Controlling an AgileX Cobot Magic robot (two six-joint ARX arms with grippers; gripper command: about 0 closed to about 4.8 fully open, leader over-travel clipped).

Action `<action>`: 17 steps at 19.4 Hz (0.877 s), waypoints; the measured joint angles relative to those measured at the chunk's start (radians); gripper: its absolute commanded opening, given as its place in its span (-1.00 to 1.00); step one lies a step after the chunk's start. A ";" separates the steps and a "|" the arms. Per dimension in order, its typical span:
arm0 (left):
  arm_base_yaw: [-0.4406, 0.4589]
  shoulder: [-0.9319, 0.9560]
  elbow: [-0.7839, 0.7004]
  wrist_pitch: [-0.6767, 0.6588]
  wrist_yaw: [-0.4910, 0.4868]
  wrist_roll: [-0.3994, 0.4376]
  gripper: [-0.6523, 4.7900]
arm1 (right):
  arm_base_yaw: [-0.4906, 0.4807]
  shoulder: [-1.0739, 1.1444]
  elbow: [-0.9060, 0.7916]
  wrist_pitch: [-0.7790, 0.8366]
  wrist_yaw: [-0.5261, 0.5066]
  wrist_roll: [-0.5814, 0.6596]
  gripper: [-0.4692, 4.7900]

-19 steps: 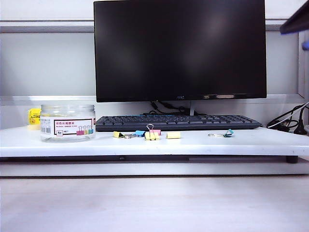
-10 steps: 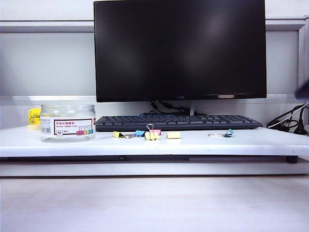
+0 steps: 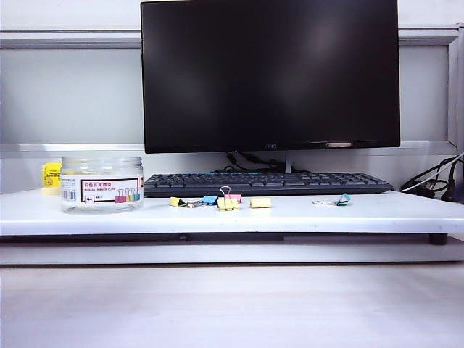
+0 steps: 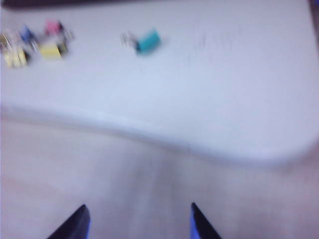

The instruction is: Take the clips out of the round transparent plastic box and place them on the table.

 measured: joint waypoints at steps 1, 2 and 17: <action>0.000 -0.003 0.000 0.000 -0.005 0.000 -0.10 | 0.000 0.000 -0.009 0.000 0.000 0.000 0.17; 0.000 -0.004 0.000 -0.001 -0.020 0.000 -0.11 | 0.000 0.000 -0.014 -0.003 0.002 0.000 0.17; 0.000 -0.006 -0.038 0.026 -0.071 0.000 -0.10 | 0.000 0.001 -0.024 0.010 0.106 0.043 0.17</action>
